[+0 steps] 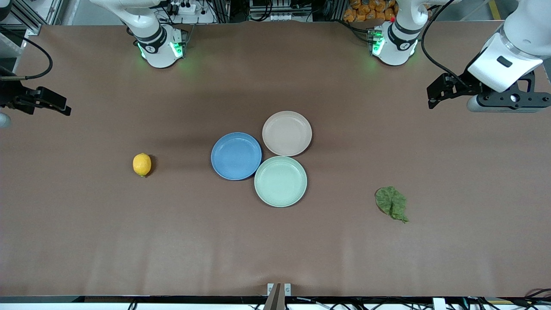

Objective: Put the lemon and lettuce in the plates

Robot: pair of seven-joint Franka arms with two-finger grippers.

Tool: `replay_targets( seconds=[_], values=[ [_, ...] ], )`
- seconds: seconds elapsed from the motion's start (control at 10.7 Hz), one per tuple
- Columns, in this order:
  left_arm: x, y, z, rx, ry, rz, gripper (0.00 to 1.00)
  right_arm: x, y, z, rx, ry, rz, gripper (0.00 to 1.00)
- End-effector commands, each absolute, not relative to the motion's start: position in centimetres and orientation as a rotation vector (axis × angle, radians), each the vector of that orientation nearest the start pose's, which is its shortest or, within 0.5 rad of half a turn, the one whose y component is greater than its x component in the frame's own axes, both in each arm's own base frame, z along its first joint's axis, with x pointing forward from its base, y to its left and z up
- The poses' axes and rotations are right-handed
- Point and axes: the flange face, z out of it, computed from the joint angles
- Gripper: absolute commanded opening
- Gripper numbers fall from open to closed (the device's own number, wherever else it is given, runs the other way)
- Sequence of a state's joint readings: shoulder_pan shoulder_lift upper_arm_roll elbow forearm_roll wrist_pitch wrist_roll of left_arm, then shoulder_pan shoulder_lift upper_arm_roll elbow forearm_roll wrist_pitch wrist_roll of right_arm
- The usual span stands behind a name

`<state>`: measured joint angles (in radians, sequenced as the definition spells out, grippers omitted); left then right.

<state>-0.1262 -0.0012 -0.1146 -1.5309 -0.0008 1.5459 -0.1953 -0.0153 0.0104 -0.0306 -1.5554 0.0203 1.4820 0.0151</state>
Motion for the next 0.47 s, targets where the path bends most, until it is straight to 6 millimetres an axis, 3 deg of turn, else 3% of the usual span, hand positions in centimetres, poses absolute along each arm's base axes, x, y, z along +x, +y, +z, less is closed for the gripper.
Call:
replay_targets(
  seconds=[0.0, 0.37],
  values=[
    [54.1, -13.1, 64.3, -3.149, 0.097, -0.019, 1.00, 54.9, -2.5, 62.3, -3.112, 0.105, 0.124, 1.00],
    [56.0, -13.2, 61.0, -3.167, 0.068, 0.060, 1.00, 54.9, -2.5, 62.3, -3.112, 0.105, 0.124, 1.00]
  ],
)
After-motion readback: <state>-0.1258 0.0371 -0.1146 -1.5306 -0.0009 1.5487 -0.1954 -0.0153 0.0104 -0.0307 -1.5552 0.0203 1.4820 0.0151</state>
